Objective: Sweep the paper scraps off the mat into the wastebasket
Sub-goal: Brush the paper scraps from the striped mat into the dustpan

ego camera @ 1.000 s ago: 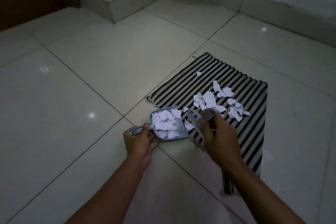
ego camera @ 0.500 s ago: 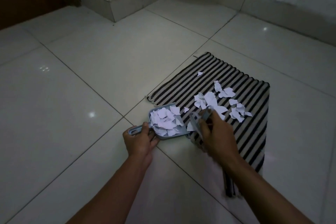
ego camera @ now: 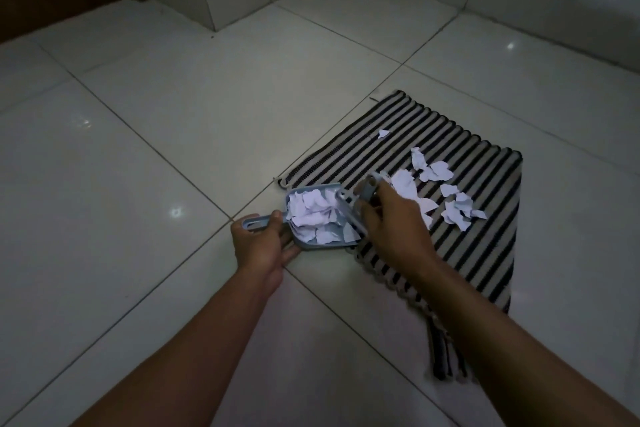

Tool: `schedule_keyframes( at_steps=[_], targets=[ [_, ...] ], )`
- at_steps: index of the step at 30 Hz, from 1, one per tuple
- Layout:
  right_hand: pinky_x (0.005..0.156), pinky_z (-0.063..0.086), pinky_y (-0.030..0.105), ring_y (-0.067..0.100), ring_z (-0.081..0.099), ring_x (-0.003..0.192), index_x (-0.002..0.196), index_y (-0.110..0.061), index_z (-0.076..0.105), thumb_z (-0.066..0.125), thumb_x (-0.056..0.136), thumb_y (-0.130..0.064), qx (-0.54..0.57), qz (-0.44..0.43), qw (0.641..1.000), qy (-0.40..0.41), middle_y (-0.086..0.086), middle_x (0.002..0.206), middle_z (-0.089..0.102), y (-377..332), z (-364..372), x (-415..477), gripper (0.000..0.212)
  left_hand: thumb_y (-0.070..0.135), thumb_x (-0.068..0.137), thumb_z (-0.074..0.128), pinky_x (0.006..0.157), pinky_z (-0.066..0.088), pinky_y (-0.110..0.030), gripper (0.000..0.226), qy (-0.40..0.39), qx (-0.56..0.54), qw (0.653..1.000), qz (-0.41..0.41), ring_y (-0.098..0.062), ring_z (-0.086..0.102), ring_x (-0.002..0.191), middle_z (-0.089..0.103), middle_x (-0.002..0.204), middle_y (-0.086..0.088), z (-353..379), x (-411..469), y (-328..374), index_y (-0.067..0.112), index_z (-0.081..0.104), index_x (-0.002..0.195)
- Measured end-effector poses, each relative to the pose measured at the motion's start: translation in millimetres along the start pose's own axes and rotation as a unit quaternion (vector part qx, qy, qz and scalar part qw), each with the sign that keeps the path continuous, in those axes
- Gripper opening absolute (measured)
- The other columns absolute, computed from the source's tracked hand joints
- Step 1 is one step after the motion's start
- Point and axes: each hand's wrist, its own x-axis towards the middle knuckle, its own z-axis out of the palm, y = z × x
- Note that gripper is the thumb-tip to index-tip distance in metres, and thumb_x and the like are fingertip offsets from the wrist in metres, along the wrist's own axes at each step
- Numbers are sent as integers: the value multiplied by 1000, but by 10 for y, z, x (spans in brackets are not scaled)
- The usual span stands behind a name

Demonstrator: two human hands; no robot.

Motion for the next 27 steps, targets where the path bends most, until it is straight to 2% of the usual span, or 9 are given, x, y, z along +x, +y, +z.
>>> schedule_keyframes(
  at_steps=[3, 6, 9, 12, 15, 17, 19, 23, 27],
  targets=[
    [46, 46, 11, -7, 59, 60, 114, -30, 54, 49, 101, -29, 50, 19, 997, 50, -18, 82, 58, 1, -24, -147, 14, 6, 100, 62, 70, 63, -53, 27, -3, -10, 1000, -6, -32, 73, 84, 67, 104, -21, -41, -57, -94, 17, 43, 116],
    [49, 49, 10, -5, 60, 66, 117, -31, 53, 51, 99, -30, 49, 46, 990, 123, -22, 79, 55, 96, -118, -278, 17, 7, 99, 64, 66, 64, -49, 28, 0, -20, 1000, -16, -30, 73, 83, 66, 106, -21, -101, -140, -213, 18, 45, 117],
    [53, 54, 16, 1, 62, 62, 116, -27, 54, 51, 98, -32, 50, 36, 995, 81, -15, 79, 59, 85, -39, -436, 19, 6, 99, 64, 70, 63, -51, 31, 15, -42, 999, -30, -31, 72, 85, 66, 109, -21, -86, -213, -308, 18, 45, 120],
    [60, 52, 12, -3, 60, 65, 116, -24, 55, 53, 98, -25, 25, 4, 998, 57, -18, 80, 57, 45, 61, -504, 18, 4, 99, 63, 65, 63, -48, 34, 27, -49, 998, -29, -28, 72, 80, 66, 106, -21, -23, -254, -336, 11, 46, 128],
    [53, 55, 20, 7, 64, 65, 113, -26, 55, 53, 99, -25, 70, 31, 995, 67, -11, 80, 60, 28, -67, -432, 14, 6, 98, 64, 63, 64, -48, 41, 39, -42, 998, -18, -29, 73, 81, 67, 110, -23, 22, -270, -320, 4, 44, 134],
    [51, 47, 11, 10, 62, 70, 118, -26, 55, 51, 100, -27, 50, 52, 992, 102, -15, 79, 56, 92, -179, -292, 18, 7, 98, 65, 65, 63, -51, 41, 46, -40, 998, -9, -32, 74, 87, 67, 116, -25, 26, -261, -299, 7, 44, 133],
    [56, 40, 7, 11, 59, 72, 121, -21, 56, 50, 101, -28, 16, 59, 992, 109, -11, 86, 57, 143, -230, -138, 22, 7, 98, 65, 70, 62, -57, 39, 47, -38, 998, -3, -36, 74, 95, 67, 120, -26, 24, -245, -276, 8, 44, 132],
    [56, 48, 15, 7, 60, 74, 119, -21, 54, 47, 101, -32, 14, 41, 998, 42, -3, 96, 63, 43, -58, -48, 22, 9, 98, 65, 70, 63, -54, 34, 49, -23, 999, 0, -36, 74, 95, 67, 120, -27, 36, -227, -233, 12, 45, 126],
    [58, 49, 13, 3, 60, 75, 119, -23, 55, 49, 101, -27, 28, 26, 999, 18, -3, 101, 66, -68, 53, -134, 19, 8, 99, 65, 69, 63, -51, 30, 50, -24, 998, -1, -33, 73, 89, 67, 121, -26, 40, -233, -227, 17, 44, 119]
  ],
)
